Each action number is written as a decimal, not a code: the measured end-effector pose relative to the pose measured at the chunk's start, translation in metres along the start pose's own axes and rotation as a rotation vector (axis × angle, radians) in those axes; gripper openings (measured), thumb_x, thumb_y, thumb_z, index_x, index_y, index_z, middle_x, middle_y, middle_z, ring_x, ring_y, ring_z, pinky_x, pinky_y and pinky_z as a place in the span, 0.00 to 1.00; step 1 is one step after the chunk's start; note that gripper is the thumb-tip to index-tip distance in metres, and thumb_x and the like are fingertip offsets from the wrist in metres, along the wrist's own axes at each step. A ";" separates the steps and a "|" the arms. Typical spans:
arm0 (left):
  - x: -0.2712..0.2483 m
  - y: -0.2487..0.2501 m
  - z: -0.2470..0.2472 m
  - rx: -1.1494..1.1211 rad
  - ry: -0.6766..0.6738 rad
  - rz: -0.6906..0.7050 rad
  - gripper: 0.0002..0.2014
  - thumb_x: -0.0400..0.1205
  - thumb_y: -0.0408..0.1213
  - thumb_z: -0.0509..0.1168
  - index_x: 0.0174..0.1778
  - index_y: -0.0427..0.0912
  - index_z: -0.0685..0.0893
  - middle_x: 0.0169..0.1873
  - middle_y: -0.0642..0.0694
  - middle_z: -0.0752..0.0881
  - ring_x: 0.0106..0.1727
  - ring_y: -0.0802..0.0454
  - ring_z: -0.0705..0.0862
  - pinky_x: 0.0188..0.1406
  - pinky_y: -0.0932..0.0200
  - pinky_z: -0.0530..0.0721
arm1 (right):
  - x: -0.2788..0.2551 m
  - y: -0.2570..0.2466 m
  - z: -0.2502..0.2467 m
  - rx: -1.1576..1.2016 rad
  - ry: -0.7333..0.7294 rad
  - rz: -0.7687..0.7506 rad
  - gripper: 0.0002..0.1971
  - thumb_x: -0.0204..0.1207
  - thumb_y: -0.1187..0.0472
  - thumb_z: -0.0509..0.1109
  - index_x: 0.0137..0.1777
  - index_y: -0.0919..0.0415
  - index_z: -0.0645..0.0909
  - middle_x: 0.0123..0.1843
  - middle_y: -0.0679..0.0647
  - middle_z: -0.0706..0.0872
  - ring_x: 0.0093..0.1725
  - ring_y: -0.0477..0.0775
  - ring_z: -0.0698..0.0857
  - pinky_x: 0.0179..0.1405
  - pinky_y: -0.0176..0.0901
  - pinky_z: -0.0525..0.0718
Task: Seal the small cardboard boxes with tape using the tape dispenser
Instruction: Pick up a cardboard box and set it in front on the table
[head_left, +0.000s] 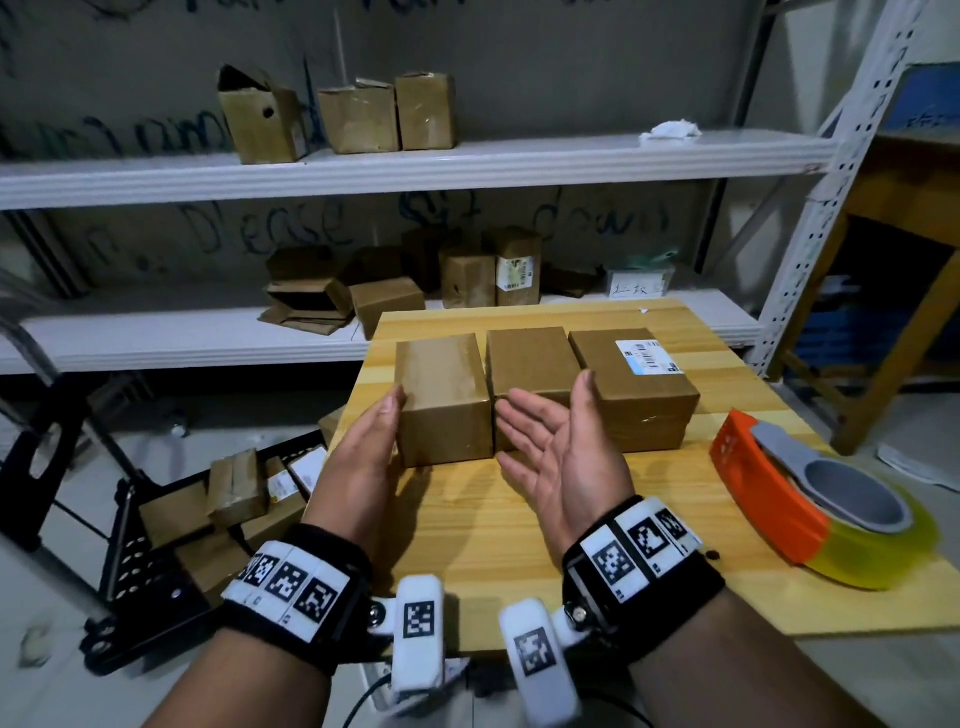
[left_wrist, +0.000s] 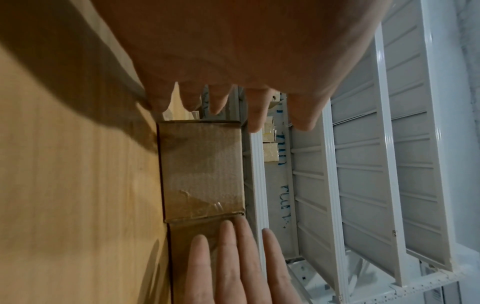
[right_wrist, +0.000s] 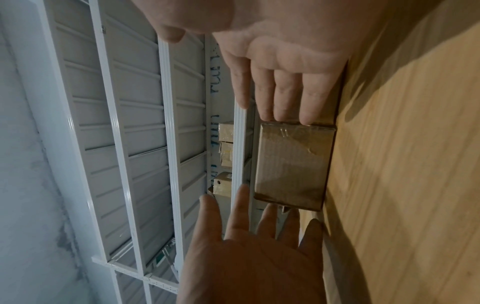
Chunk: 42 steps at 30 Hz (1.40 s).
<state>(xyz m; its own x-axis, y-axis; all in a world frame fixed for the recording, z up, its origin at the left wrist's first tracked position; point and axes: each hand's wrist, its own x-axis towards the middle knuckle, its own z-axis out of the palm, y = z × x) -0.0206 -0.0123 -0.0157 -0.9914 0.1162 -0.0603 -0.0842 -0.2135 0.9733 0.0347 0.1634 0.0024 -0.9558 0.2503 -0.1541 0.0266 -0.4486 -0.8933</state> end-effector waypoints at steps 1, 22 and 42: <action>0.000 0.001 0.001 0.034 -0.014 -0.016 0.19 0.85 0.64 0.65 0.69 0.64 0.88 0.58 0.62 0.91 0.67 0.58 0.85 0.76 0.41 0.81 | 0.001 0.001 0.000 -0.006 0.006 -0.011 0.51 0.68 0.19 0.53 0.77 0.57 0.80 0.81 0.57 0.81 0.82 0.55 0.78 0.85 0.65 0.70; -0.032 0.016 -0.024 0.234 0.112 -0.017 0.16 0.87 0.36 0.70 0.70 0.56 0.84 0.59 0.43 0.87 0.56 0.40 0.89 0.55 0.32 0.92 | -0.017 0.021 -0.005 -0.112 -0.043 -0.149 0.37 0.77 0.31 0.55 0.71 0.56 0.86 0.66 0.49 0.93 0.69 0.46 0.89 0.73 0.47 0.81; -0.058 0.013 -0.019 -0.047 0.049 -0.160 0.10 0.86 0.32 0.69 0.59 0.34 0.92 0.57 0.30 0.93 0.54 0.31 0.94 0.45 0.40 0.95 | -0.036 0.015 -0.011 0.045 -0.098 -0.037 0.14 0.85 0.61 0.70 0.69 0.57 0.85 0.62 0.61 0.94 0.63 0.62 0.93 0.63 0.72 0.89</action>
<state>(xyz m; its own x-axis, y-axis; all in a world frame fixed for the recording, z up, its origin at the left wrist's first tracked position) 0.0341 -0.0398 -0.0036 -0.9685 0.1056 -0.2255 -0.2449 -0.2416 0.9390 0.0733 0.1571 -0.0101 -0.9801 0.1827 -0.0776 -0.0200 -0.4797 -0.8772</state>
